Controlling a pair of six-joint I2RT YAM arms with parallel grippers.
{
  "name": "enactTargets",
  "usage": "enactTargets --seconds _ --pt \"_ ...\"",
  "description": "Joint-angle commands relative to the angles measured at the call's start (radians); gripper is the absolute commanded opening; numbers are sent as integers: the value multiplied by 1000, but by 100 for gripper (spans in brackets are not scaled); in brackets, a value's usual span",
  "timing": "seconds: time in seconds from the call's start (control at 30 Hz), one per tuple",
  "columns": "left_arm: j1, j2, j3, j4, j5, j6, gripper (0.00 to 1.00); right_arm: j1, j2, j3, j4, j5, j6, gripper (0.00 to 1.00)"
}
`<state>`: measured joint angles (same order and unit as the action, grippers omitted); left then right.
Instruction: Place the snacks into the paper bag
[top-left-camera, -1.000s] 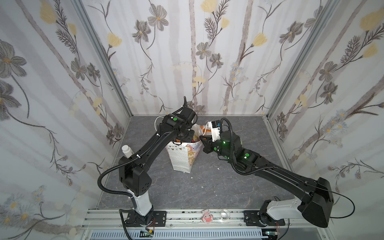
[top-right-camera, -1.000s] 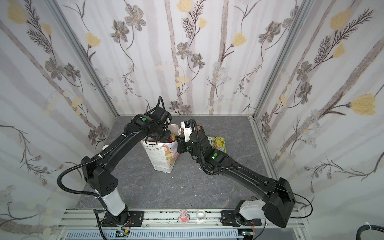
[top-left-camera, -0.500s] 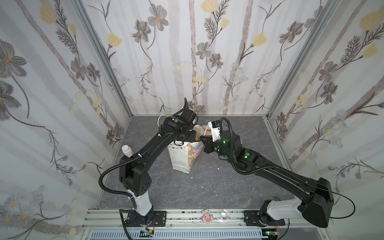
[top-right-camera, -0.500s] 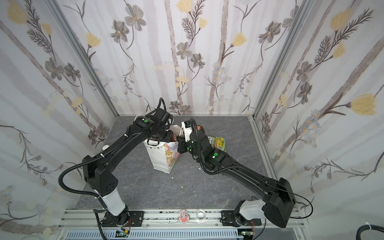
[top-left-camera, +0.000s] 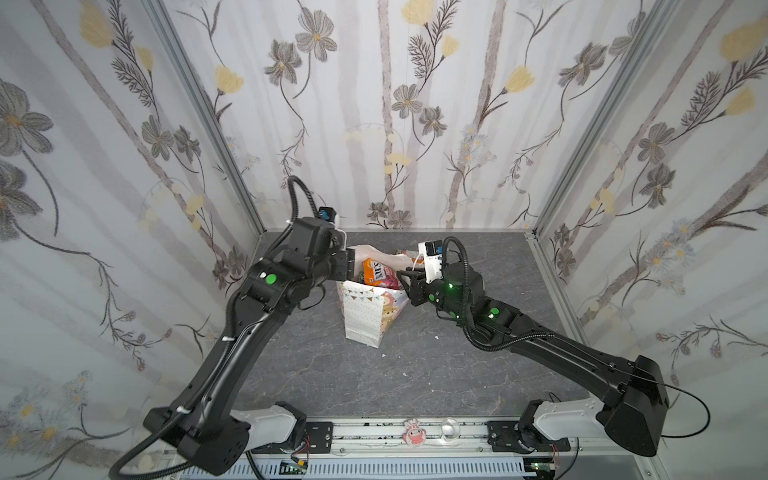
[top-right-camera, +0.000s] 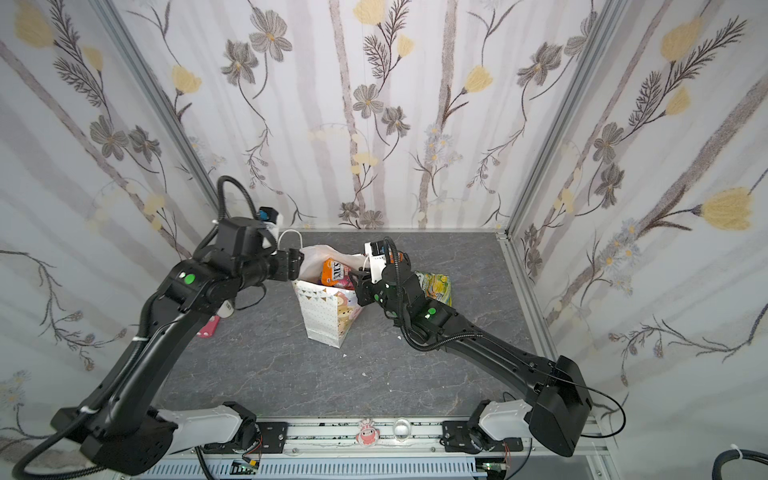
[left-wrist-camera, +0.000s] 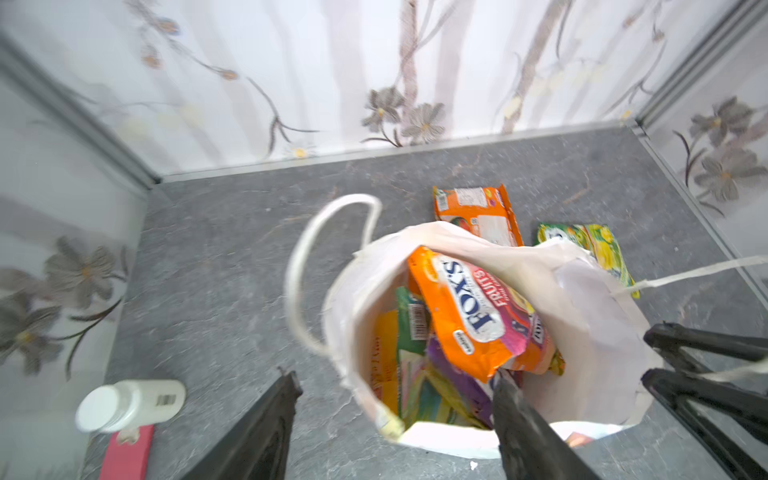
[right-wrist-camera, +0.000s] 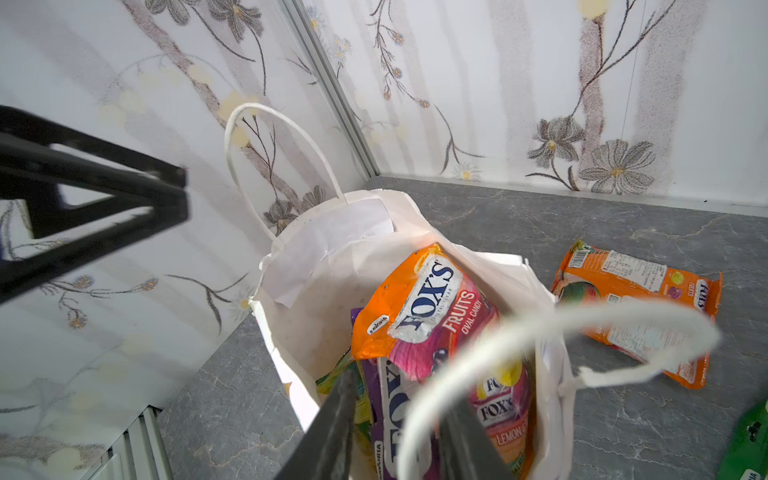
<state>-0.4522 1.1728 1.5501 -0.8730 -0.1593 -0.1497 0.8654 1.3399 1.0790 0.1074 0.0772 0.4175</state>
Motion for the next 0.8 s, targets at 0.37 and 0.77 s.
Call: enactTargets --seconds 0.37,0.77 --pt "193 -128 -317 340 229 5 85 7 -30 86 -200 -2 6 56" --pt "262 -45 -396 562 341 9 80 -128 -382 -90 -331 246 92 67"
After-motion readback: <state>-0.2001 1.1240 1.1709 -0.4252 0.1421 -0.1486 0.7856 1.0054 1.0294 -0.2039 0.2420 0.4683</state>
